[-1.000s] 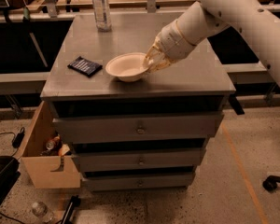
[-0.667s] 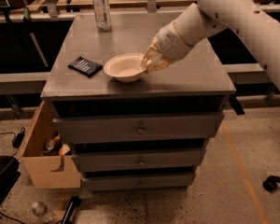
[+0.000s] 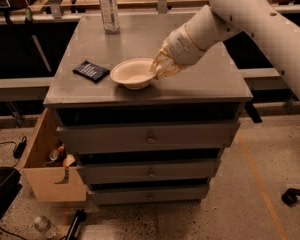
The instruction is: Move paper bowl near rxbar blueberry
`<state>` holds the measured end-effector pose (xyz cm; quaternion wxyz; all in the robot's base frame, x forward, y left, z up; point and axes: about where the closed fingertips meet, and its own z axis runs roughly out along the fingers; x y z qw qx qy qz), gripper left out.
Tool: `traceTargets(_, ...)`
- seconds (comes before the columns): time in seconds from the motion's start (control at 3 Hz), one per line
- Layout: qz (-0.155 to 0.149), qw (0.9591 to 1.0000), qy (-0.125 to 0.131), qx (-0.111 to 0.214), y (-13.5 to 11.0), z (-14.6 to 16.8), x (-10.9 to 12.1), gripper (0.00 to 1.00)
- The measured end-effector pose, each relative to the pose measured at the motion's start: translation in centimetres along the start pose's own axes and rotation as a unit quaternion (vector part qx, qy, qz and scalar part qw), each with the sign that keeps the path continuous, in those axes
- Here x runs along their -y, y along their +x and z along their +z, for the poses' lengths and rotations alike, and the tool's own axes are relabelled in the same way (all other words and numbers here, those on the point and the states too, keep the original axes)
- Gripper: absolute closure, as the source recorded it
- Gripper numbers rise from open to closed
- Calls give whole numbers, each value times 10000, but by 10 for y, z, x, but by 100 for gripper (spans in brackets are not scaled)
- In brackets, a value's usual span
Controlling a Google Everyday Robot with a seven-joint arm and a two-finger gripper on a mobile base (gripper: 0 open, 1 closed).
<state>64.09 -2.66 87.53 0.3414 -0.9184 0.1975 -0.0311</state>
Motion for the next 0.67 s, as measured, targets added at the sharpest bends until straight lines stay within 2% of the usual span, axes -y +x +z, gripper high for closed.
traceTargets(0.33,-3,10000,-8,25,-1,3,0,11)
traceTargets(0.67,-6,10000,-14,45,-1,5,0,0)
